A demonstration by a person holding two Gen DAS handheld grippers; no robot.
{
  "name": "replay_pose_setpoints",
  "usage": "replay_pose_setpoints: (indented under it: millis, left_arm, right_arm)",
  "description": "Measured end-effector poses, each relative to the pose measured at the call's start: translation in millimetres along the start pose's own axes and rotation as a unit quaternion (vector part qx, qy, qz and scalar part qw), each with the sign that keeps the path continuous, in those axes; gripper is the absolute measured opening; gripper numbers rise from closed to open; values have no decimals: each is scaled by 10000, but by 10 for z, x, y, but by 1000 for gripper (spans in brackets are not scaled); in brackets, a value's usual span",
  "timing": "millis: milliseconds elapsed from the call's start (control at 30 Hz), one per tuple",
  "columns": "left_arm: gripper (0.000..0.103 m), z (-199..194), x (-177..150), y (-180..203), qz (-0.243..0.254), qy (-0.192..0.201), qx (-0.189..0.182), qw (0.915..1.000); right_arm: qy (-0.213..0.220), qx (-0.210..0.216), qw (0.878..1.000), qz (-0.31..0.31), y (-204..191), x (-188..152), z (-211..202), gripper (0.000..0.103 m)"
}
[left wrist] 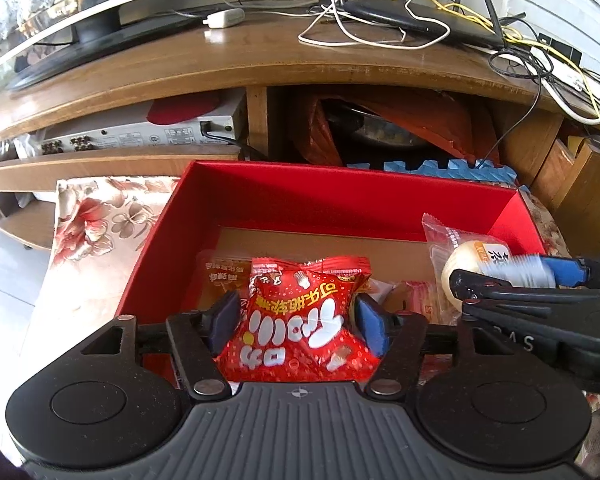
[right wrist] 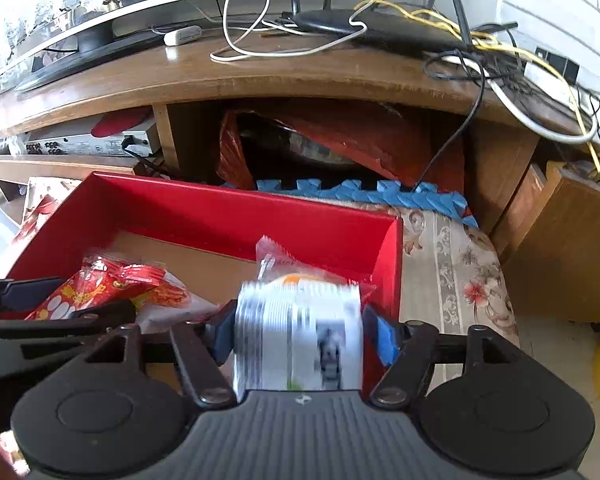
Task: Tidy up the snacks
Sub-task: 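Lower the chip bag and Kaprons pack into the box and open both tools, then move the left tool to the gold wafer packet while the right tool moves to the sausage pack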
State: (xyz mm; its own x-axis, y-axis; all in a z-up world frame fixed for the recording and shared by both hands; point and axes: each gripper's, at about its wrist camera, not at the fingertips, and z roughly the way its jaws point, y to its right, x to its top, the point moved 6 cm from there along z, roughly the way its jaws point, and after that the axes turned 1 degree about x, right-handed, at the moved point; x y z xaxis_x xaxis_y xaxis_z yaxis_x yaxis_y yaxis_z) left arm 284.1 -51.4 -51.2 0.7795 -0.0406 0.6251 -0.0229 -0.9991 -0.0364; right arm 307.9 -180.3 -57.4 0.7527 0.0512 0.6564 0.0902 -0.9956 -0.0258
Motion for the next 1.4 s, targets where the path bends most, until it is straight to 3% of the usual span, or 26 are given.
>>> replay_pose_setpoints:
  millis: [1133, 1400]
  left_arm:
    - [81, -273, 61, -78, -236, 290, -273, 9989]
    - [82, -397, -92, -214, -387, 224, -285, 9986]
  right_arm:
    - [407, 178, 9983, 376, 98, 144, -424, 75]
    - [351, 286, 9988, 195, -46, 47, -533, 75]
